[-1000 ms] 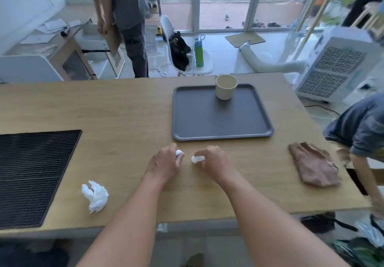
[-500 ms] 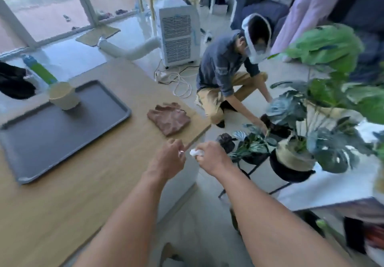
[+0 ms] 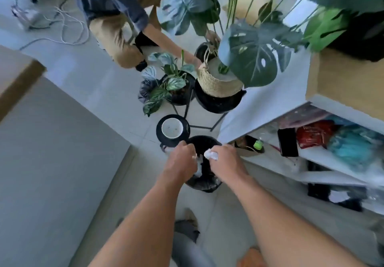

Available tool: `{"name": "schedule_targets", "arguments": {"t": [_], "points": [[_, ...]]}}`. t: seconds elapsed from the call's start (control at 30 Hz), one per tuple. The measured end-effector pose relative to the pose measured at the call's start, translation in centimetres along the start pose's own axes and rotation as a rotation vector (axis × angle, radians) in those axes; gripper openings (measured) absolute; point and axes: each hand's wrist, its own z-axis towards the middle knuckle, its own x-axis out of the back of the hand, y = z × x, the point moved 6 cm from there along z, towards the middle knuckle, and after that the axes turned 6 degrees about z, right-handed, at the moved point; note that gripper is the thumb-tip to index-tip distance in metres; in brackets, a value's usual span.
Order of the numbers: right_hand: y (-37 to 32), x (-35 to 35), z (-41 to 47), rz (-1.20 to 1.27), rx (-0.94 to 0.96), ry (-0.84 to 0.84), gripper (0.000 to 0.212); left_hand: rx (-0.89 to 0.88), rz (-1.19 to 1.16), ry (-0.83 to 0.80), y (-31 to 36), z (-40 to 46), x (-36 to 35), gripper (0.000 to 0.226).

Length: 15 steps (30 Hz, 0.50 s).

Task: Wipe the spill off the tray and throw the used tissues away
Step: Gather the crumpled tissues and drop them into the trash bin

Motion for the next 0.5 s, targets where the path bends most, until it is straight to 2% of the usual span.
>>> {"name": "schedule_targets", "arguments": {"t": [0.13,0.23,0.33,0.43,0.5], "points": [[7.9,-7.8,5.1,-0.026,-0.071,-0.035,0.011,0.056,0.003,-0.06,-4.1,5.5,-10.8,0.019],[13.6,-15.4,9.7,-0.001,-0.083,-0.104,0.022,0.079,0.041,-0.088,-7.0,9.2,-18.4,0.023],[17.3,-20.8,12.8,-0.05,-0.104,-0.158,0.006,0.051,0.04,-0.096,-8.3,11.6,-24.2,0.027],[19.5,-22.5,13.9,-0.034,-0.162,-0.125,0.039,0.012,-0.005,-0.093,-8.5,12.6,-26.4,0.037],[20.0,-22.4,13.5,-0.021,-0.172,-0.121,0.039,-0.012,0.016,-0.106,-8.5,12.3,-26.2,0.037]]}}
